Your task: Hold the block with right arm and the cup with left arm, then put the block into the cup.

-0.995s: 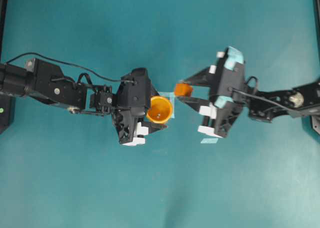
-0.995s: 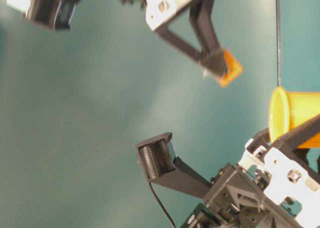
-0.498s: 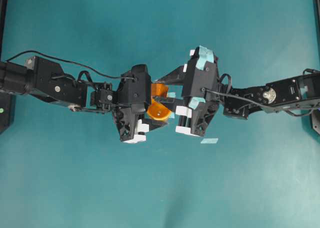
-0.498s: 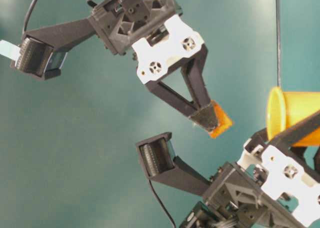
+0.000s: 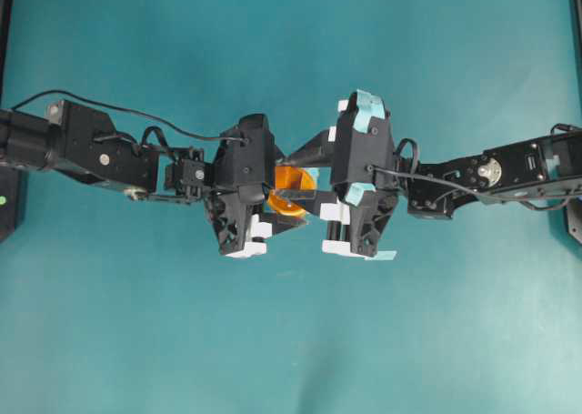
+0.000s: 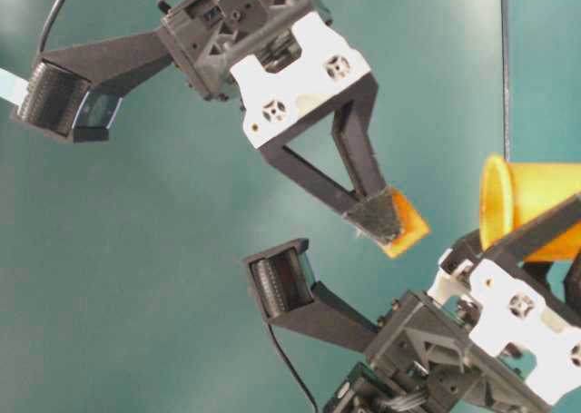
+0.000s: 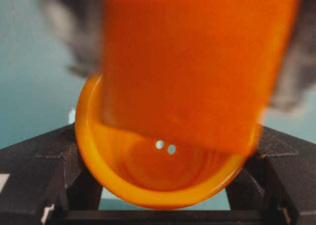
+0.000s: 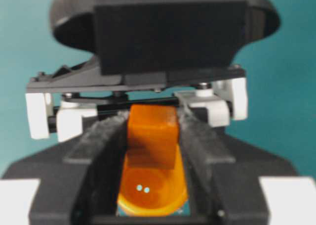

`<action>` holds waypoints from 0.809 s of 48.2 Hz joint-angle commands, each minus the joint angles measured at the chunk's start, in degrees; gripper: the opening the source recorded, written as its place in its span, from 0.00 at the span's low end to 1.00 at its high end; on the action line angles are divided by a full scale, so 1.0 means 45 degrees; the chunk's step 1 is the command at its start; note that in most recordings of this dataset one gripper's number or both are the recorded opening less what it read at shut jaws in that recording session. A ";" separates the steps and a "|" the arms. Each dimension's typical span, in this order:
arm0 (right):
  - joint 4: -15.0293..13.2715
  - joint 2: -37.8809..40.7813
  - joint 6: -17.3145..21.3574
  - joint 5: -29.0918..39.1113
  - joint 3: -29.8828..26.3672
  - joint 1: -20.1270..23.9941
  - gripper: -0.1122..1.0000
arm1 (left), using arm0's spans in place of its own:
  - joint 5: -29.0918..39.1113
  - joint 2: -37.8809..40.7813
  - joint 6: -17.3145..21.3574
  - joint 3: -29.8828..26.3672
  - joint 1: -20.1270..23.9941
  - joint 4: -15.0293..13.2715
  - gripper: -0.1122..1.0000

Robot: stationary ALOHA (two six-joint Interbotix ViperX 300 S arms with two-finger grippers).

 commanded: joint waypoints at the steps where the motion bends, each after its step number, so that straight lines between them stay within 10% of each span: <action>1: -0.0039 -0.0195 0.0020 -0.0078 -0.0332 -0.0020 0.46 | -0.0137 -0.0176 0.0020 -0.0254 0.0039 0.0020 0.66; 39: -0.0039 -0.0195 0.0020 0.0098 -0.0332 -0.0078 0.58 | -0.0137 -0.0176 0.0020 -0.0234 0.0039 0.0020 0.66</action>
